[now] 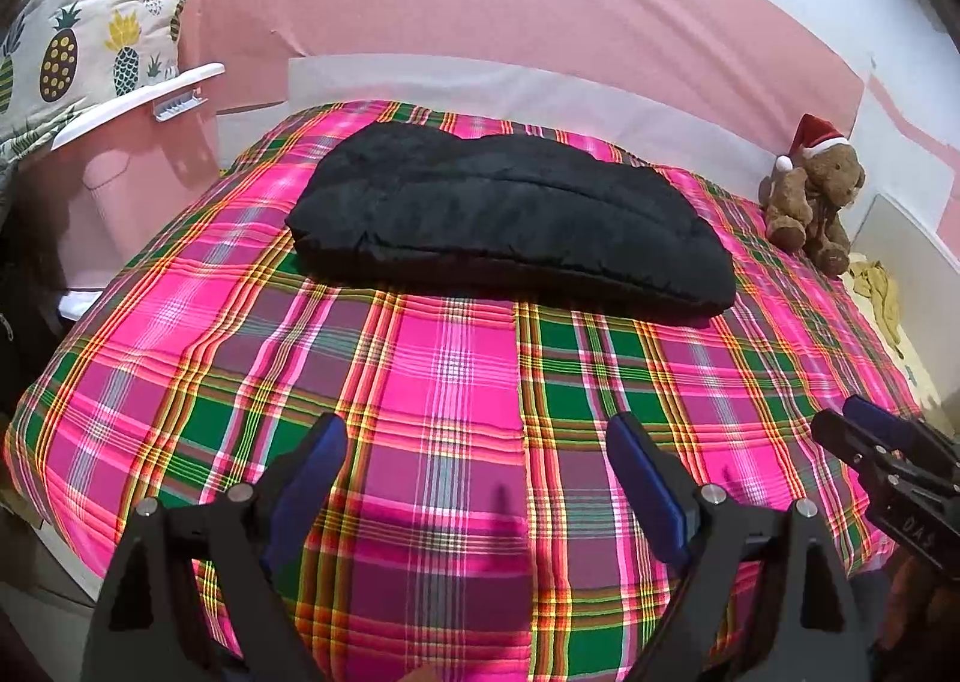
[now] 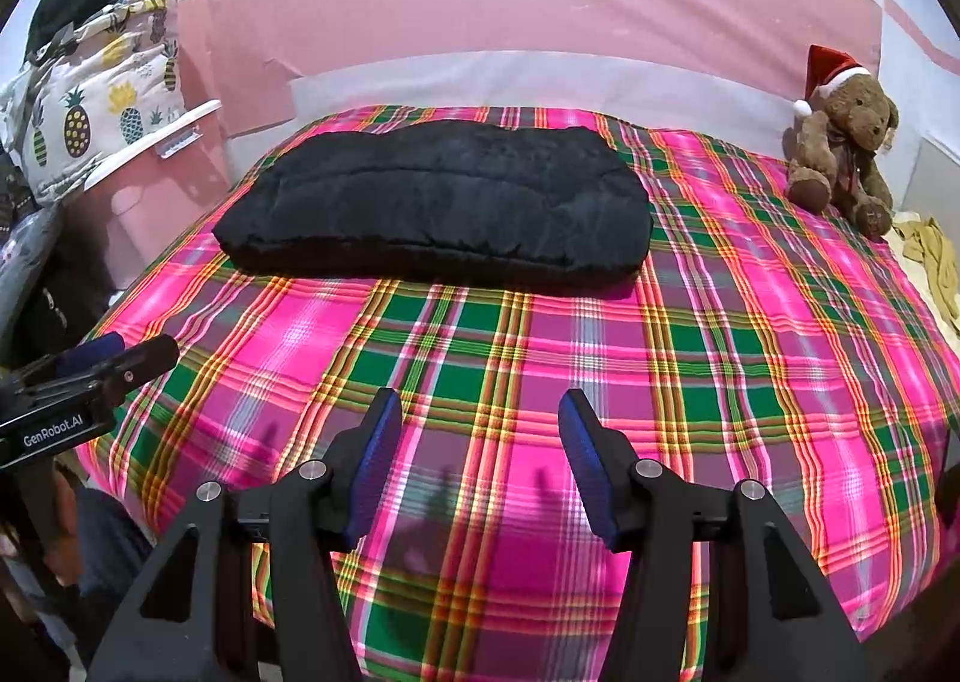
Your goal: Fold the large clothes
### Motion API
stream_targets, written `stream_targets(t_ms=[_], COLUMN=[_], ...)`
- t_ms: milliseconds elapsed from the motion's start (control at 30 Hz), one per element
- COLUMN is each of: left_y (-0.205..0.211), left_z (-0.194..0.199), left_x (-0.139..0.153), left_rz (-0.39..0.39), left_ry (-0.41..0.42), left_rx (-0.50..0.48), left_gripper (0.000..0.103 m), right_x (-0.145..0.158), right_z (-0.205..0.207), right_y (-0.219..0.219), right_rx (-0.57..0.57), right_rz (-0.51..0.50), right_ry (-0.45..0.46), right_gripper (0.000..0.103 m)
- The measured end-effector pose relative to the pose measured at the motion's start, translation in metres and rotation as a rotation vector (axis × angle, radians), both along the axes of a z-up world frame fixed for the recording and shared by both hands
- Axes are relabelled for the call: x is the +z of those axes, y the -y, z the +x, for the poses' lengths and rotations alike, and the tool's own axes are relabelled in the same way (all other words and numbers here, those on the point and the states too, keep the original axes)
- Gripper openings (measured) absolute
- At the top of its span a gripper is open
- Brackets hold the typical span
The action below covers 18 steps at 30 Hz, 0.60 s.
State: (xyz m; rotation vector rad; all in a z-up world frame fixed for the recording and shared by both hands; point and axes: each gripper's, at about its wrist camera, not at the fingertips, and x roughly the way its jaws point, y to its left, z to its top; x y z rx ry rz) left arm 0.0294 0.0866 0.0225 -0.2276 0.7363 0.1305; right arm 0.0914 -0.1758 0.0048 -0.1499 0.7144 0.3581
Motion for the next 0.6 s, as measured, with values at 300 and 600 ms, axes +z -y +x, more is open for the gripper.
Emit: stream_targets(t_ms=[300,600], left_y=[0.0019,0.0048], left_z=[-0.0016,-0.002], left_x=[0.0035,0.0041], left_rz=[0.003,0.005], left_ry=[0.008,0.009], left_rx=[0.0,-0.001], left_gripper=[0.089,0.089], right_x=[-0.0001,-0.0012], right_z=[-0.0012,-0.0027], right_y=[-0.0012,-0.0014], right_rx=[0.004,0.01], right_rz=[0.0,0.002], right_ry=[0.001,-0.004], right_gripper=[0.055,0.055])
